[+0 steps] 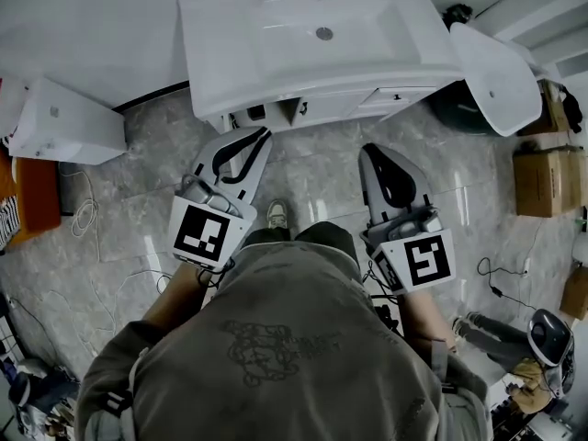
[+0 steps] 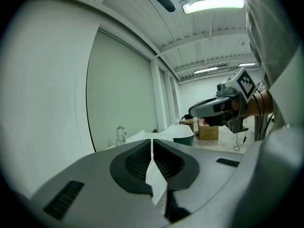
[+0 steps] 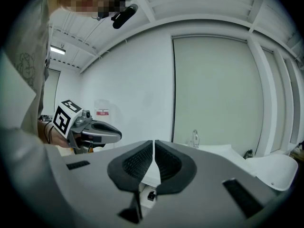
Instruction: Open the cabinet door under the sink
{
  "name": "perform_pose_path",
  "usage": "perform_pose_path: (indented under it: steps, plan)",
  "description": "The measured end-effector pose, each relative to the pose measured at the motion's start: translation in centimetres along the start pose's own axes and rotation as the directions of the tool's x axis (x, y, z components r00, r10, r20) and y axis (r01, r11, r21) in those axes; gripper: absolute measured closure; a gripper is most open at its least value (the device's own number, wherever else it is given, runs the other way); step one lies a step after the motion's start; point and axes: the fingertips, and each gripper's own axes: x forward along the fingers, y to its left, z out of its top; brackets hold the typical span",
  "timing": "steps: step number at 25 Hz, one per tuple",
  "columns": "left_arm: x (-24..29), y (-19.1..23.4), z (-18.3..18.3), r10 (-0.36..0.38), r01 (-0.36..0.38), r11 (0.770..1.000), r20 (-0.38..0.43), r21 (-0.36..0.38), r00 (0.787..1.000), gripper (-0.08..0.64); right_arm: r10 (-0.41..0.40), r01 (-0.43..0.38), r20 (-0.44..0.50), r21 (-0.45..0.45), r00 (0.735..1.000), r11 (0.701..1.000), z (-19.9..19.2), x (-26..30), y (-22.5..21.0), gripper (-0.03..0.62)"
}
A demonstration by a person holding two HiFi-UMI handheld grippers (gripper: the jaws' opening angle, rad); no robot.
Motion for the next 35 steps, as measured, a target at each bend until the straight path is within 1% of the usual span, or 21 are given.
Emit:
perform_pose_path:
  steps: [2,5,8,12,15,19,20,23,28,32,35]
  plan:
    - [0.6,0.5,-0.5,-0.004,0.004,1.0,-0.008,-0.007,1.0,0.534,-0.002,0.002,0.006,0.015,1.0,1.0,0.1,0.7,-0.5,0.558]
    - [1.6,1.3,-0.9,-0.006,0.006,1.0,-0.014,-0.022,1.0,0.534,-0.007,0.007,-0.01,0.048,1.0,0.999,-0.4,1.8,-1.4,0.558]
    - [2.7,1.8,-1.2,-0.013,0.012,1.0,-0.016,-0.019,1.0,0.534,0.028,-0.025,-0.026,0.098,0.999,0.995,-1.0,2.9,-1.9,0.558]
    - [4.2,2.2,-1.5,-0.004,0.004,1.0,-0.034,-0.014,0.999,0.534,0.044,-0.041,-0.034,0.087,0.998,0.995,-1.3,4.0,-3.2,0.558]
    - [5.4,2.5,-1.5,0.014,-0.016,0.999,-0.044,-0.031,0.999,0.534,0.047,-0.043,-0.045,0.081,0.998,0.996,-1.6,4.8,-4.6,0.558]
    - [7.6,2.6,-2.1,0.036,-0.039,0.998,-0.063,-0.047,0.997,0.534,0.102,-0.095,-0.048,0.121,0.994,0.988,-2.4,6.1,-5.8,0.56]
    - [8.1,2.6,-2.4,0.038,-0.042,0.998,-0.068,-0.052,0.997,0.534,0.111,-0.105,-0.046,0.116,0.993,0.988,-2.7,6.5,-6.1,0.56]
    - [9.8,2.7,-3.2,0.049,-0.053,0.997,-0.078,-0.057,0.996,0.534,0.117,-0.112,-0.05,0.091,0.992,0.99,-4.1,7.9,-7.2,0.558]
    - [12.4,3.2,-5.0,0.065,-0.072,0.996,-0.104,-0.056,0.992,0.534,0.097,-0.087,-0.063,0.145,0.993,0.986,-7.4,10.1,-8.9,0.557]
    - [13.9,2.7,-6.5,0.05,-0.062,0.994,-0.131,-0.087,0.99,0.534,0.087,-0.073,-0.08,0.161,0.993,0.984,-10.3,11.6,-9.8,0.555]
    - [14.9,2.1,-7.8,0.046,-0.06,0.994,-0.144,-0.091,0.989,0.534,0.075,-0.057,-0.093,0.184,0.993,0.981,-12.9,12.7,-10.6,0.555]
